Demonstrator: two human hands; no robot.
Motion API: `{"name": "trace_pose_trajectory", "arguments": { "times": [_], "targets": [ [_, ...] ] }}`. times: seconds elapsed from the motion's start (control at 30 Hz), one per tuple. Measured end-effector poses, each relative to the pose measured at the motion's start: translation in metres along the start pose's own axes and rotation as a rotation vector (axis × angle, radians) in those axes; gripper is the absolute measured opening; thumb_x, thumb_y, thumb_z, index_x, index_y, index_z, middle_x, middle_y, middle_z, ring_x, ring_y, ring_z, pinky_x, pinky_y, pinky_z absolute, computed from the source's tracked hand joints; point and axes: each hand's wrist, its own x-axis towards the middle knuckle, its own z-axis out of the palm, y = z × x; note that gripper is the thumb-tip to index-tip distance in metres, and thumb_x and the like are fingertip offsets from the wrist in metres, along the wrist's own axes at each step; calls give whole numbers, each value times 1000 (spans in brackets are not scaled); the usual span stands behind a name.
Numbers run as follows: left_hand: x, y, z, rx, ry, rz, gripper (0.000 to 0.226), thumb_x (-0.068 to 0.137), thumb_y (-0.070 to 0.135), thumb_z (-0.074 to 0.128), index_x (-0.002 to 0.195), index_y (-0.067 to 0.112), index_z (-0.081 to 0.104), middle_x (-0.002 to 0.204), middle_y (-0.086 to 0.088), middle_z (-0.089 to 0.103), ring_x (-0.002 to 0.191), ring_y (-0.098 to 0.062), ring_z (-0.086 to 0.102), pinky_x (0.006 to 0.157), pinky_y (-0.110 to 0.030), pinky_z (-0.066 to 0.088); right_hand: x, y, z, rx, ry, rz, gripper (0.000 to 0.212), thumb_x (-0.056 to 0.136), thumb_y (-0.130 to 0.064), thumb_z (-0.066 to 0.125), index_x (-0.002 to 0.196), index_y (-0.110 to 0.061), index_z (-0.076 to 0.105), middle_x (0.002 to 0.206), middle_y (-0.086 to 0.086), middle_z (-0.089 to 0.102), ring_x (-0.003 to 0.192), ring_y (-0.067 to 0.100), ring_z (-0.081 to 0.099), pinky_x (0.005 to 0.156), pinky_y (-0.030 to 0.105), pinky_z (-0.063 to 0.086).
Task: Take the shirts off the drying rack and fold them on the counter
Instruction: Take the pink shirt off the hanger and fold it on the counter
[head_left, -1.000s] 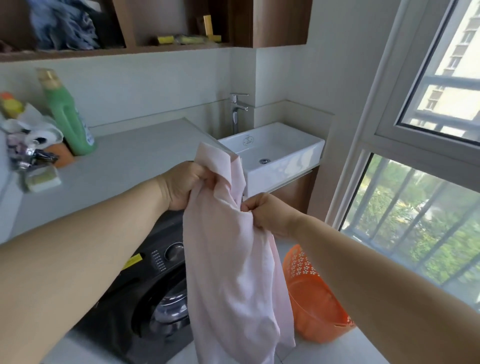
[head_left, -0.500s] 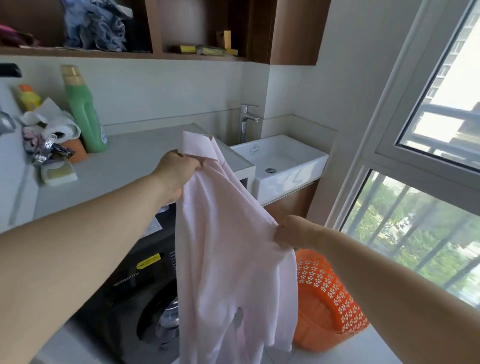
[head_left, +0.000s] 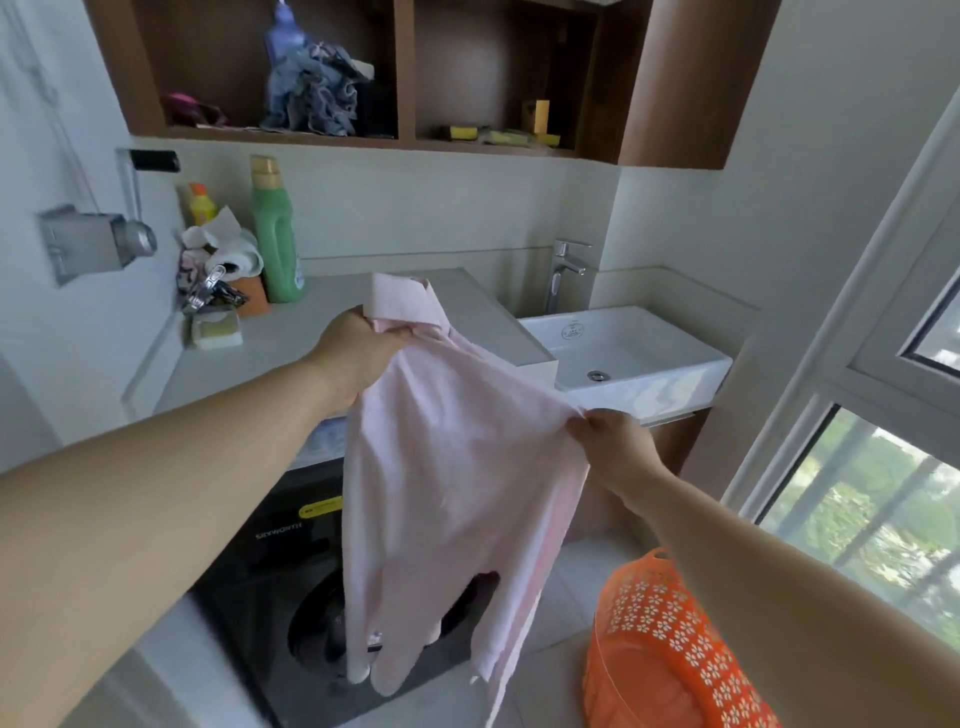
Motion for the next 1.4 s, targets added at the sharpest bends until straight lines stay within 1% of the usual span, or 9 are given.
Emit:
{"name": "trace_pose_trajectory", "arguments": {
  "times": [0.1,0.33,0.4,0.5,0.6,0.77,1.03,1.23,1.4],
  "targets": [
    [-6,-3,5,262,95,83,34,92,30,59,119,10,59,105,-7,62,93,-22,54,79,-26,39,16,8,-25,78,-20,-78,32,95,-23,50,66,-9,52,62,4,46,67,24,43,56,31,29],
    [-23,3,0,323,270,105,29,96,28,54,117,9,60,99,-4,61,92,-19,54,69,-23,38,59,1,-41,172,-46,-314,35,98,-22,47,64,-18,45,62,-2,45,59,13,38,56,27,32],
    [-22,10,-6,213,209,43,21,92,20,61,111,9,63,91,0,64,86,-17,59,63,-19,43,75,-6,-40,206,-35,-329,33,99,-21,46,66,-16,46,62,-1,45,59,15,38,54,27,31],
    [-11,21,-24,65,-10,-121,39,84,-2,66,121,8,59,105,-3,68,95,-16,64,80,-25,50,105,-20,-34,242,-32,-341,27,99,-20,45,76,-8,54,68,4,49,68,23,41,54,28,32],
    [19,21,-38,102,-1,-176,42,81,-9,65,120,6,58,109,-4,67,103,-21,62,90,-31,46,134,-40,-26,171,-22,-397,34,99,-17,44,65,-16,44,68,3,46,73,23,39,56,35,25],
    [98,17,-47,30,207,-106,4,93,12,59,94,15,59,102,-5,65,82,-16,61,78,-33,50,201,-87,-11,103,68,-474,24,100,-18,43,78,-12,51,76,7,52,77,25,46,63,28,27],
    [258,13,-67,171,258,-11,27,86,31,60,108,14,59,107,-5,65,98,-26,63,89,-43,53,329,-152,14,129,135,-423,28,98,-17,46,71,-12,53,70,8,52,72,26,46,63,28,32],
    [337,-66,-55,213,28,-385,62,52,12,70,113,7,59,107,-20,64,92,-28,62,79,-34,49,410,-124,73,-42,-111,-258,42,96,-21,52,56,-13,42,51,2,41,53,23,41,48,27,29],
    [400,-117,-32,476,187,-420,38,85,8,63,121,3,51,85,-4,50,72,-16,50,57,-22,39,484,-117,125,-116,-265,-226,43,95,-21,52,55,-13,40,48,1,39,44,18,37,42,23,28]
  ]
}}
